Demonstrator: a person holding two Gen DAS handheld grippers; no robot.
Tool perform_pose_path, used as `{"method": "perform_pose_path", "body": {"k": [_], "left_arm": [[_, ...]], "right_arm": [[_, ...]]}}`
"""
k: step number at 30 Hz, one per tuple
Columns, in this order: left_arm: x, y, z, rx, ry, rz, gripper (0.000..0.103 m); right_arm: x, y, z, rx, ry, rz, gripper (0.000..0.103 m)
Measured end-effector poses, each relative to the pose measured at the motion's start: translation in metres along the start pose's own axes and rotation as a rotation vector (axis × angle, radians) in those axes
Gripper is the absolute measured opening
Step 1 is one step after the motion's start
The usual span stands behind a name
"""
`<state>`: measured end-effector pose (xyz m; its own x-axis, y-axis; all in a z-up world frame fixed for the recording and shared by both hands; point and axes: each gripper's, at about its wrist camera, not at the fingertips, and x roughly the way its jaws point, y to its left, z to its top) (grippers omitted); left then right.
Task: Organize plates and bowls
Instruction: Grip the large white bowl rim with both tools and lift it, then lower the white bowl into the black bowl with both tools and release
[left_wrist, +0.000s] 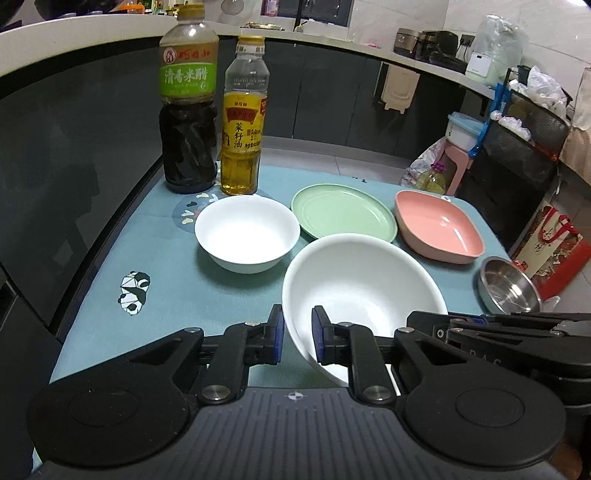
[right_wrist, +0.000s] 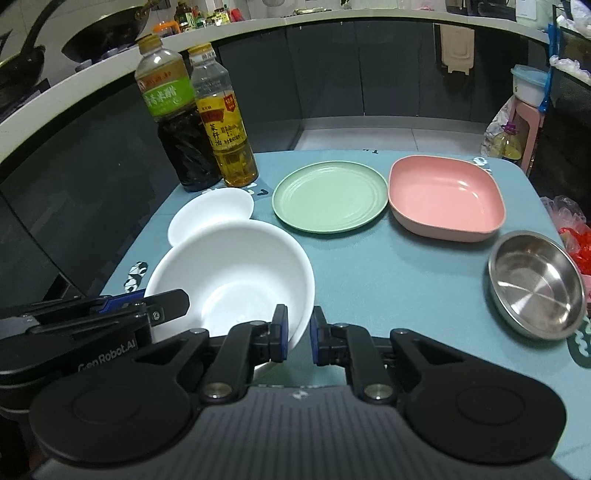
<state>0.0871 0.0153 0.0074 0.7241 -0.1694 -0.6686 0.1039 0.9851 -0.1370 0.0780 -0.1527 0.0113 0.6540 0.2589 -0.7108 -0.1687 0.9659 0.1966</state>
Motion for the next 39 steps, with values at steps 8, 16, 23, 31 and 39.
{"method": "perform_pose_path", "body": {"k": [8,16,23,31,39], "left_arm": [[-0.03,-0.007,-0.014,0.028,-0.034,-0.014,0.015],[-0.057,-0.012,-0.032,0.049,-0.043,-0.027,0.015],[-0.078,-0.015,-0.052,0.067,-0.04,-0.033,0.016],[-0.085,-0.015,-0.071,0.075,0.006,-0.042,0.016],[-0.083,-0.016,-0.086,0.091,0.05,-0.037,0.016]], "right_arm": [[-0.032,0.006,-0.015,0.0,-0.032,-0.002,0.0],[-0.056,0.01,-0.034,0.002,-0.045,-0.001,0.0],[-0.074,0.015,-0.054,0.002,-0.04,0.009,0.0],[-0.082,0.016,-0.074,-0.002,-0.024,0.004,0.0],[-0.08,0.015,-0.09,0.005,0.007,0.003,0.0]]}}
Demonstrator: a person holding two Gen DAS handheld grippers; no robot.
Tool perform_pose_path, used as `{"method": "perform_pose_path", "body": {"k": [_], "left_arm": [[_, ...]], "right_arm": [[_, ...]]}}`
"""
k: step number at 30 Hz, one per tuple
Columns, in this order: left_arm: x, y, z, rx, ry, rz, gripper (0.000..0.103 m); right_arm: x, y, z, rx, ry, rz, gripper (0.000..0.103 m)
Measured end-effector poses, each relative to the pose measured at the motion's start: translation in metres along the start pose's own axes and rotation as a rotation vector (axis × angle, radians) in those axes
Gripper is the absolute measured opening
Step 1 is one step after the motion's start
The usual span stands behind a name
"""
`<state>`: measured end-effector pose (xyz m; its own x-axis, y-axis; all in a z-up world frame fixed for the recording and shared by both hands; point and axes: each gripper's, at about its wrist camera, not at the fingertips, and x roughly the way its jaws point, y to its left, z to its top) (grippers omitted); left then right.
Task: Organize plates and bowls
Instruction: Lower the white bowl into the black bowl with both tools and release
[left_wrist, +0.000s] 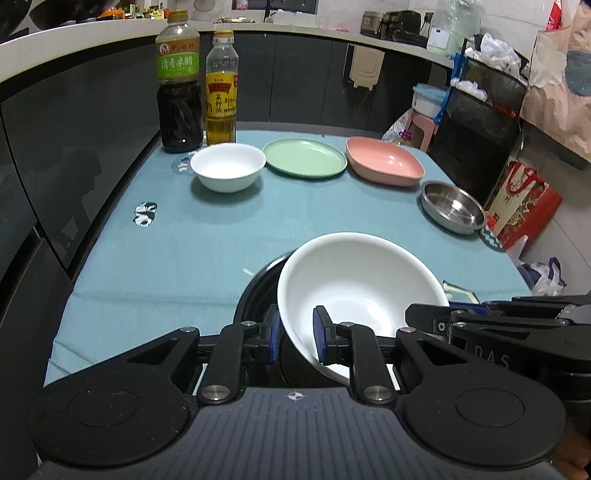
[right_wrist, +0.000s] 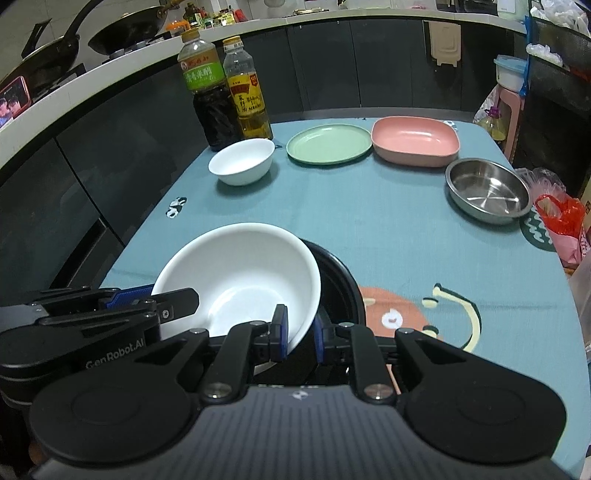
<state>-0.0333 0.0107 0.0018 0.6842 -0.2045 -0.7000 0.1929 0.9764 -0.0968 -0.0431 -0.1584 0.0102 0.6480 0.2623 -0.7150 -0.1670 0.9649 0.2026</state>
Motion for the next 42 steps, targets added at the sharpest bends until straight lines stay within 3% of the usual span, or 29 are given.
{"method": "perform_pose_path", "body": {"k": [7,25,42], "left_arm": [[0.01,0.001,-0.009,-0.002,0.043,0.002,0.016],[0.02,0.007,-0.011,-0.005,0.067,0.001,0.019],[0.001,0.019,0.014,-0.034,-0.037,0.006,0.021]], "right_arm": [[0.009,-0.003,-0.009,0.01,0.029,-0.003,0.0],[0.021,-0.004,-0.013,0.029,0.033,-0.034,0.0],[0.003,-0.015,0.011,0.053,-0.054,-0.043,0.006]]}}
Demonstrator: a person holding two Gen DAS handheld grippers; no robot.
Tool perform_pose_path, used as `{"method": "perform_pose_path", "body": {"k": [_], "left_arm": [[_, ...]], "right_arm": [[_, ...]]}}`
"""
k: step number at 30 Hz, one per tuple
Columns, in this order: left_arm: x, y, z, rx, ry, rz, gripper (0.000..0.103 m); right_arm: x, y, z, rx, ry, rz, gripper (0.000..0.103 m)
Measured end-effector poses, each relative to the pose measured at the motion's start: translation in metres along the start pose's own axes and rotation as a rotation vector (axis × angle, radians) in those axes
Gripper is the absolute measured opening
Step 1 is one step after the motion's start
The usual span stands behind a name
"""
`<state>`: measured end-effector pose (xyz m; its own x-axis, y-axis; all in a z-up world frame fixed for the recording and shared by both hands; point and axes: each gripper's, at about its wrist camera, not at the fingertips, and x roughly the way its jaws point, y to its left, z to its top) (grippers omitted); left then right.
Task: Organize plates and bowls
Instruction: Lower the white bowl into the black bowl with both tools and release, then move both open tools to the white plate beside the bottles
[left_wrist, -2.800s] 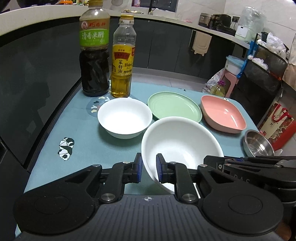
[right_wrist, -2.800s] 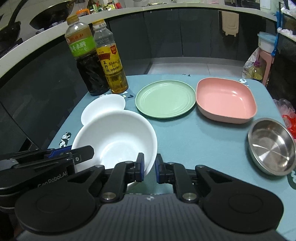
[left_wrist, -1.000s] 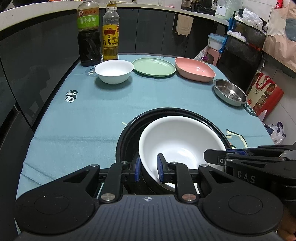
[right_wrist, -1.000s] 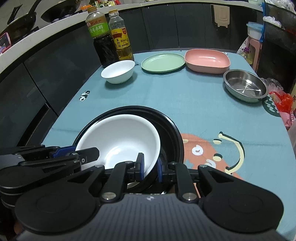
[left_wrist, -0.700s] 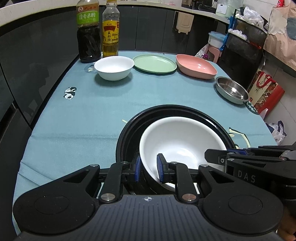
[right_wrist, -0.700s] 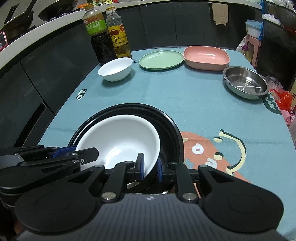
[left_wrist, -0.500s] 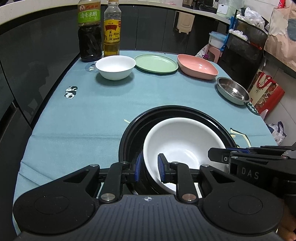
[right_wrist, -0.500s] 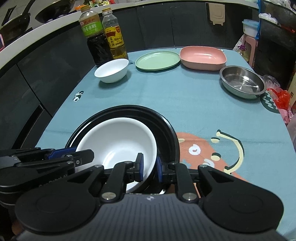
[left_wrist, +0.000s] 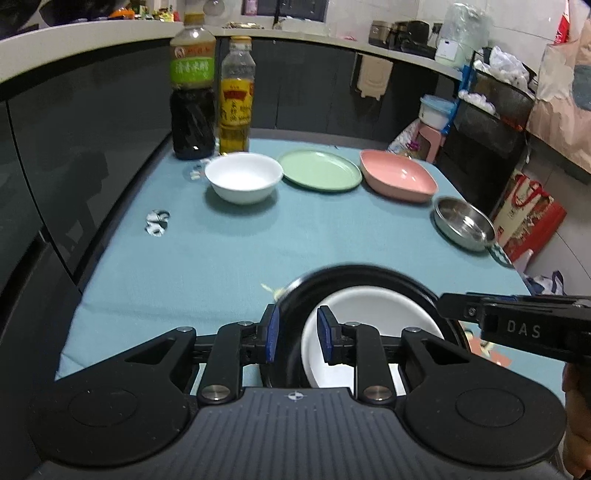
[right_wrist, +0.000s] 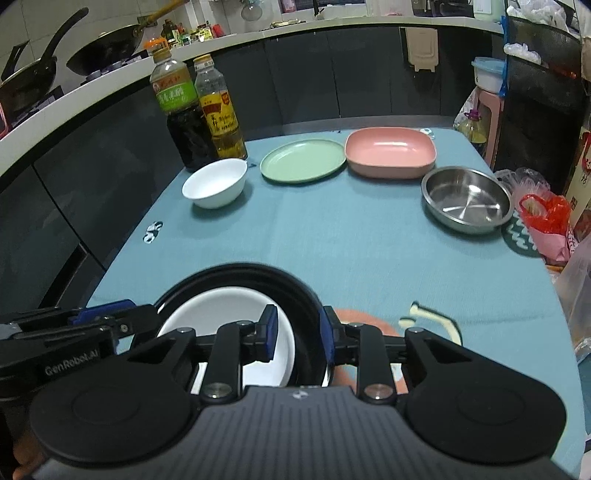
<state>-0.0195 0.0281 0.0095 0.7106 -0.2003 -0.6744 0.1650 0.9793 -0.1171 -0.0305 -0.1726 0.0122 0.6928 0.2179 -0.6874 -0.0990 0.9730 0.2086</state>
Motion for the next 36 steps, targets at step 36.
{"method": "perform_pose_path", "body": {"k": [36], "left_arm": [[0.109,0.061,0.106,-0.113,-0.023,0.119,0.029]], "right_arm": [[0.11,0.011,0.122,-0.051,0.087,0.067,0.014]]}}
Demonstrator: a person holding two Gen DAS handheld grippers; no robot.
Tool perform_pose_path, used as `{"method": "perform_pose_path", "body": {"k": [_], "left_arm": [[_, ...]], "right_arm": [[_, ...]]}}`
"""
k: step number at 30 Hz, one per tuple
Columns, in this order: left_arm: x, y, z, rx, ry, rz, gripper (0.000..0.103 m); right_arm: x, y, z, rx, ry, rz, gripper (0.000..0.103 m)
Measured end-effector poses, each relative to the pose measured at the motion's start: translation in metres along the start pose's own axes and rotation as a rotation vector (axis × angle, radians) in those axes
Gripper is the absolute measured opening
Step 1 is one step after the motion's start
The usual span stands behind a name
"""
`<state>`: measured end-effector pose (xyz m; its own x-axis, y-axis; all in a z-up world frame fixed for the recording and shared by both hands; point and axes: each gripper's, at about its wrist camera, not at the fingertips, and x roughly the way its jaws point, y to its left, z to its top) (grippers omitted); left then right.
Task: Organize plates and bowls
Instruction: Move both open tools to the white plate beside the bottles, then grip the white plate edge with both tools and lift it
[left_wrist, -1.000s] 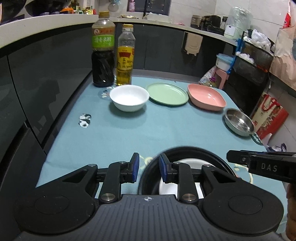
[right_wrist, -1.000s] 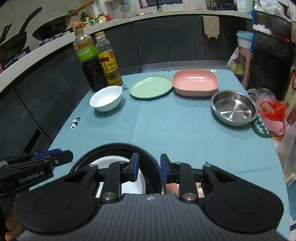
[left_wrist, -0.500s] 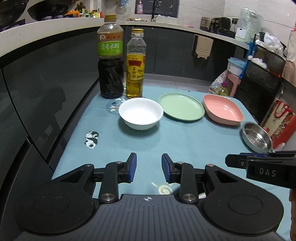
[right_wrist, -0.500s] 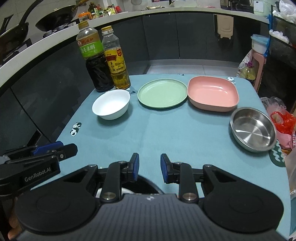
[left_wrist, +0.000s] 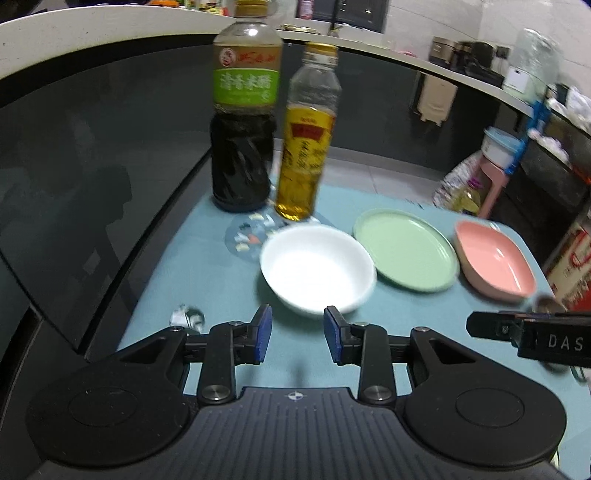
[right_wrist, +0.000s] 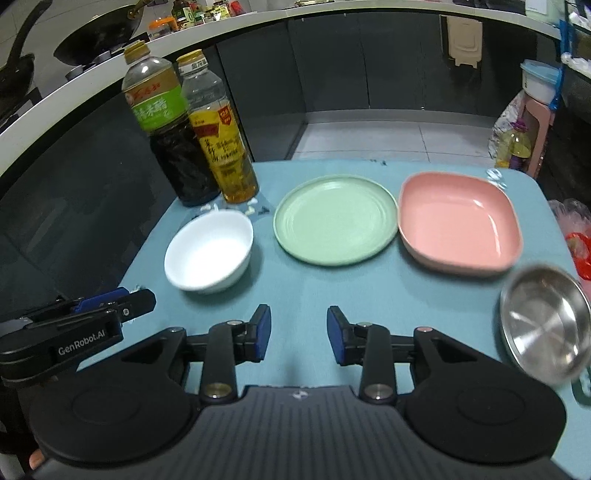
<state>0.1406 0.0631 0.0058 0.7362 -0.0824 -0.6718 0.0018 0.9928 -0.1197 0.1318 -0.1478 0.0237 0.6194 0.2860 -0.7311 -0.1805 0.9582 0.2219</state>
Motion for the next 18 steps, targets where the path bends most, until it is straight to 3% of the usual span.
{"method": "perform_pose_path", "body": {"k": [8,18], "left_arm": [[0.046,0.014,0.025,-0.035,0.027,0.045,0.03],[0.077,0.018,0.028,-0.032,0.078,0.03,0.03]], "right_arm": [[0.042,0.014,0.032,-0.016,0.026,0.057,0.014],[0.084,0.026,0.045,-0.019,0.07,0.081,0.014]]}}
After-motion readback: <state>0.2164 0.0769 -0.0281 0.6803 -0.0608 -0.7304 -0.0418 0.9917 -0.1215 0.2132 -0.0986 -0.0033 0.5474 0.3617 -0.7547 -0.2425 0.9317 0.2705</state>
